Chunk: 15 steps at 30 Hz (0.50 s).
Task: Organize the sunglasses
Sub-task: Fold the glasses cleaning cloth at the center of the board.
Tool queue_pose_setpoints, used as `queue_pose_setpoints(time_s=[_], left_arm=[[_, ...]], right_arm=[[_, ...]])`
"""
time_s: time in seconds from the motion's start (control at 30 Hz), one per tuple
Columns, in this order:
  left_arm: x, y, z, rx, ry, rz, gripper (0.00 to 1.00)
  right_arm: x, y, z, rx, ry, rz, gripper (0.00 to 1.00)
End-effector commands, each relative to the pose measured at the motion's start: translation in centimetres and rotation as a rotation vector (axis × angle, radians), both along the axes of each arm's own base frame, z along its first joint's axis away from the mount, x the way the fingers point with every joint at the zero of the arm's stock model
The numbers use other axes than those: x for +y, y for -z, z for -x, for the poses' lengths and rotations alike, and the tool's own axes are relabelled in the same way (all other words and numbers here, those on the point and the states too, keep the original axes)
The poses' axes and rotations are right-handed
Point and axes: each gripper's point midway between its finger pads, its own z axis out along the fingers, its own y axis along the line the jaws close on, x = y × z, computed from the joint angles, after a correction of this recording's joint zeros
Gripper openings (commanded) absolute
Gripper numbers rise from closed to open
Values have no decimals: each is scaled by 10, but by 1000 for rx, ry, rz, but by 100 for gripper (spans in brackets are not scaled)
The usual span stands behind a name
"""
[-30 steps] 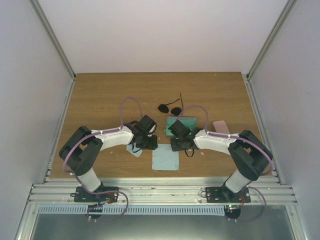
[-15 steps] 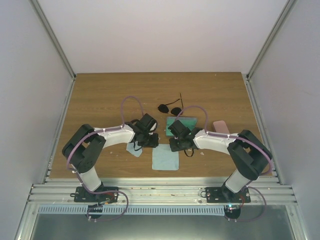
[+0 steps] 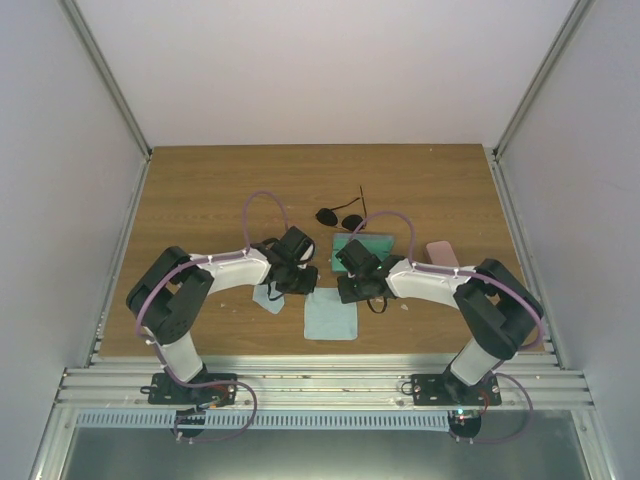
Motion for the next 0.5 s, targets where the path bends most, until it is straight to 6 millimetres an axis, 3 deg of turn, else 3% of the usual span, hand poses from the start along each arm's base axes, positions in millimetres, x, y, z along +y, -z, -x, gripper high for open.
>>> queue_pose_setpoints(time_s=[0.0,0.27,0.47], left_arm=[[-1,-1,2,-5,30,1,0],[-6,-34,-5,-82,38,59,0],[-7,-38,-2,-88,56,76,0]], right_arm=[[-2,-7,-4,-13,13,-2,1],[0,-31,-13,-69,23,-41,1],[2,-37,-12,-85,0,-75,1]])
